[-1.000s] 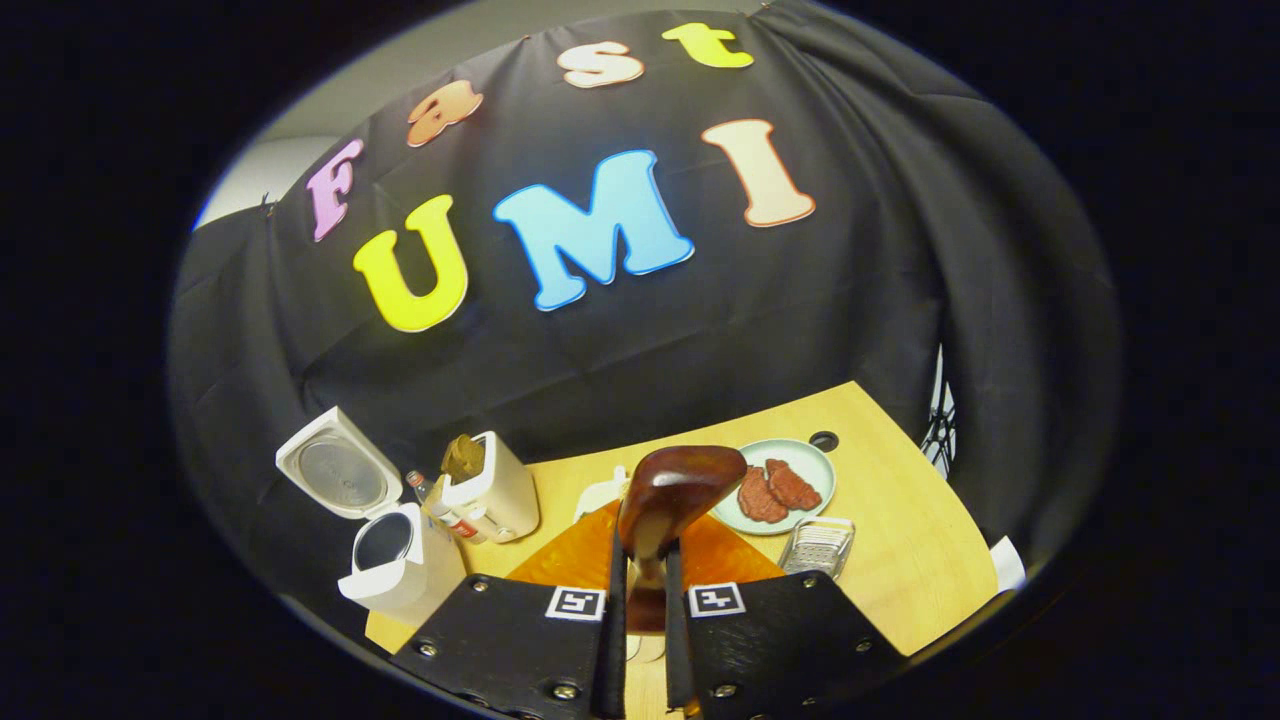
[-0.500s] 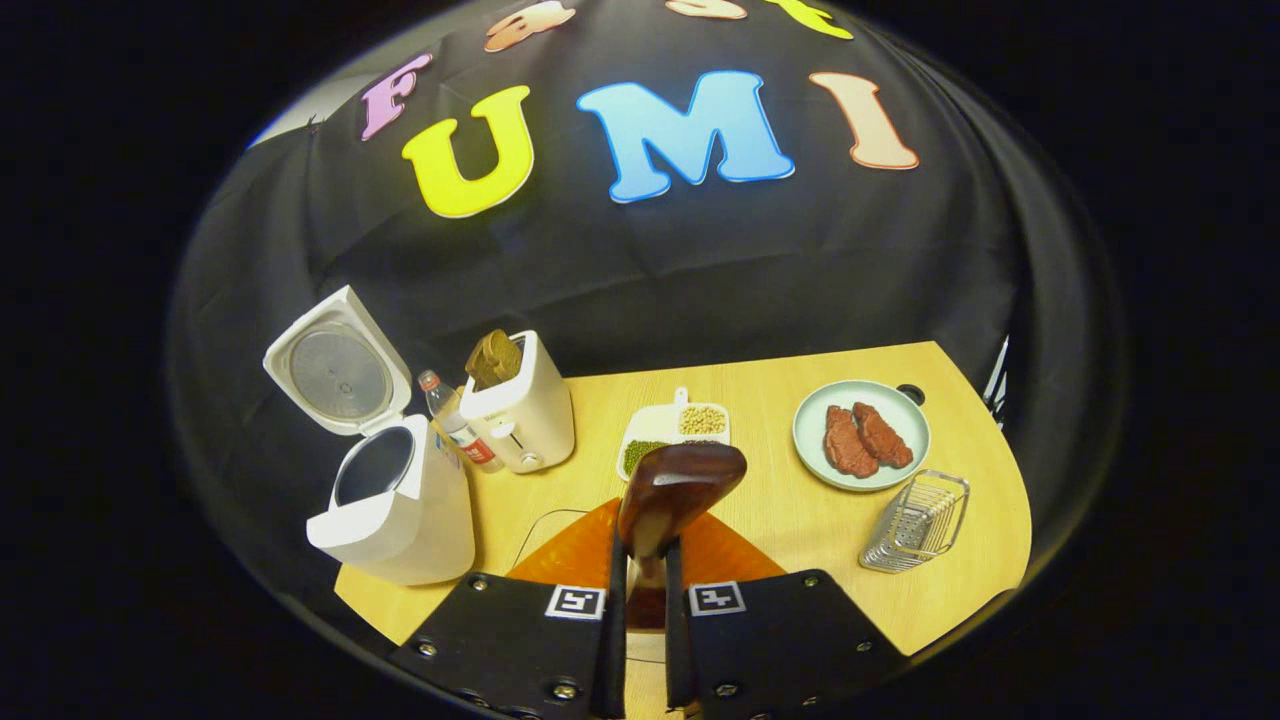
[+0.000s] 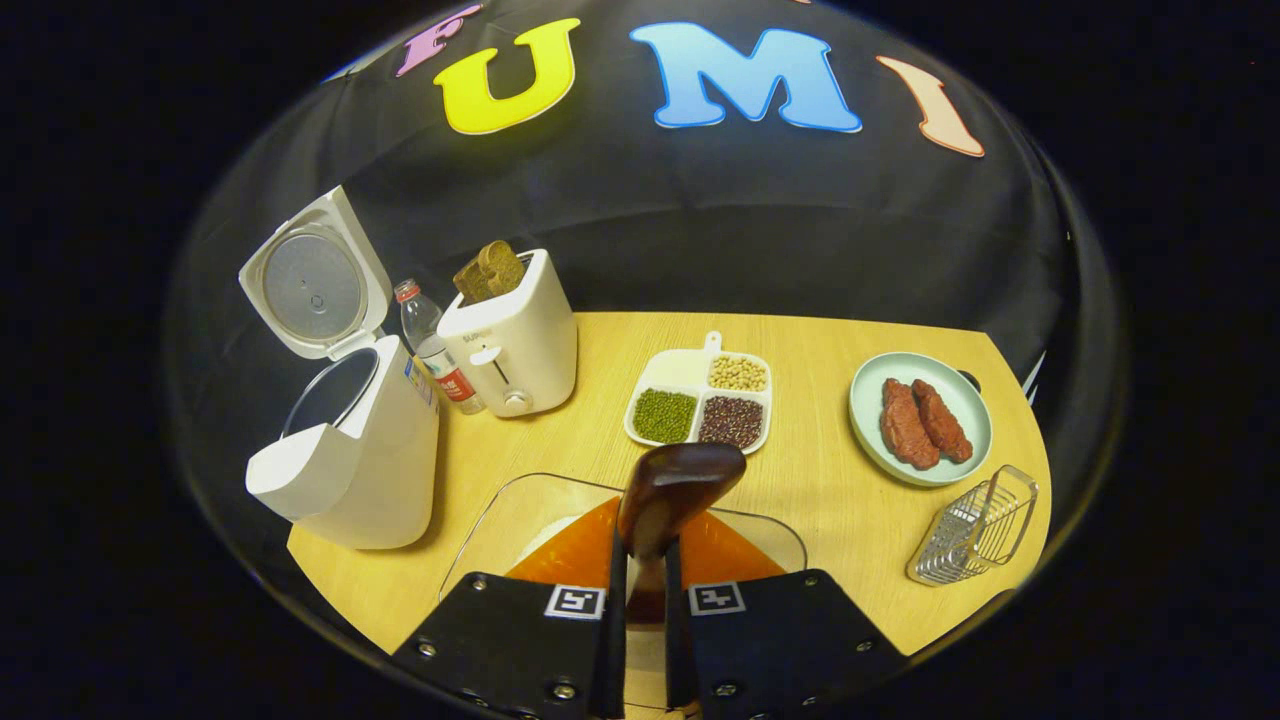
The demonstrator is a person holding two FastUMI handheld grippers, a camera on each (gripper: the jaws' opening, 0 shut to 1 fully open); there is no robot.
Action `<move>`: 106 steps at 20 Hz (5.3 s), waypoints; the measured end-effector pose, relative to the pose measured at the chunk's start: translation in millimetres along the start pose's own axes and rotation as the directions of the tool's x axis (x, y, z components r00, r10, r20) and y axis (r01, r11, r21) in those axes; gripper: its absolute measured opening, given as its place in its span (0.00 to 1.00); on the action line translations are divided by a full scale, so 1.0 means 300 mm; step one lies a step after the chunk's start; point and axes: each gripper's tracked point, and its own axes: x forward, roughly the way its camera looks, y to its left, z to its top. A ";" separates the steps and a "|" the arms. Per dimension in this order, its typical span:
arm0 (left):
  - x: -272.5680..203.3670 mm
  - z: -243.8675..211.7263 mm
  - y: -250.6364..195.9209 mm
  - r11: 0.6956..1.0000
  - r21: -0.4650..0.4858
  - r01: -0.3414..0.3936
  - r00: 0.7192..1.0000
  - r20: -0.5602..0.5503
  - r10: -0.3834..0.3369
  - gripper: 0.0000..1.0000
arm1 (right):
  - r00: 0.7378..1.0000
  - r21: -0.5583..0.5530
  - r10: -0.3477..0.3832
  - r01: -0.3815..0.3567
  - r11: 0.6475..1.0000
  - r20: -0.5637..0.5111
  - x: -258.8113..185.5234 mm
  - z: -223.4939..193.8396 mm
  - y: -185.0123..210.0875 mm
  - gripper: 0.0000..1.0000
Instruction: Close the left gripper, press the button to open the rice cooker; take a wooden spoon from the chopstick holder with the right hand, scoop a spoonful of rice and pour it into the rice cooker, then put the wooden spoon back into the chopstick holder.
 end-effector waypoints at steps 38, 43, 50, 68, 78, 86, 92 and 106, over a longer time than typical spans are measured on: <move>0.035 0.066 -0.024 0.999 0.032 0.027 0.999 0.042 -0.028 0.75 | 0.913 0.534 0.372 -0.401 0.744 0.168 -0.292 0.282 0.241 0.16; 0.024 0.069 0.045 1.000 0.018 -0.019 0.999 0.048 0.018 0.69 | 0.875 0.484 0.444 -0.479 0.733 0.193 -0.277 0.405 0.464 0.16; 0.001 0.040 0.139 0.996 -0.023 -0.089 0.995 0.040 0.090 0.78 | 0.841 0.307 0.503 -0.541 0.783 0.199 -0.164 0.542 0.832 0.16; -0.068 -0.129 0.311 0.964 -0.133 -0.230 0.973 -0.046 0.225 0.73 | 0.881 -0.669 0.470 -0.317 0.672 0.054 0.078 0.120 1.198 0.16; -0.086 -0.138 0.319 0.960 -0.137 -0.246 0.969 -0.051 0.241 0.78 | 0.877 -0.746 0.474 -0.263 0.612 0.080 0.042 0.070 1.206 0.16; -0.086 -0.105 0.301 0.971 -0.137 -0.196 0.980 -0.003 0.197 0.69 | 0.880 -0.110 0.469 -0.461 0.881 0.071 -0.038 0.321 1.048 0.16; -0.094 -0.067 0.285 0.983 -0.140 -0.117 0.990 0.057 0.126 0.70 | 0.892 0.102 0.436 -0.448 0.888 0.120 -0.134 0.407 0.837 0.16; -0.004 -0.127 0.053 0.960 -0.168 0.222 0.972 0.117 -0.204 0.70 | 0.962 0.209 0.140 -0.190 0.959 0.233 -0.640 0.350 0.116 0.16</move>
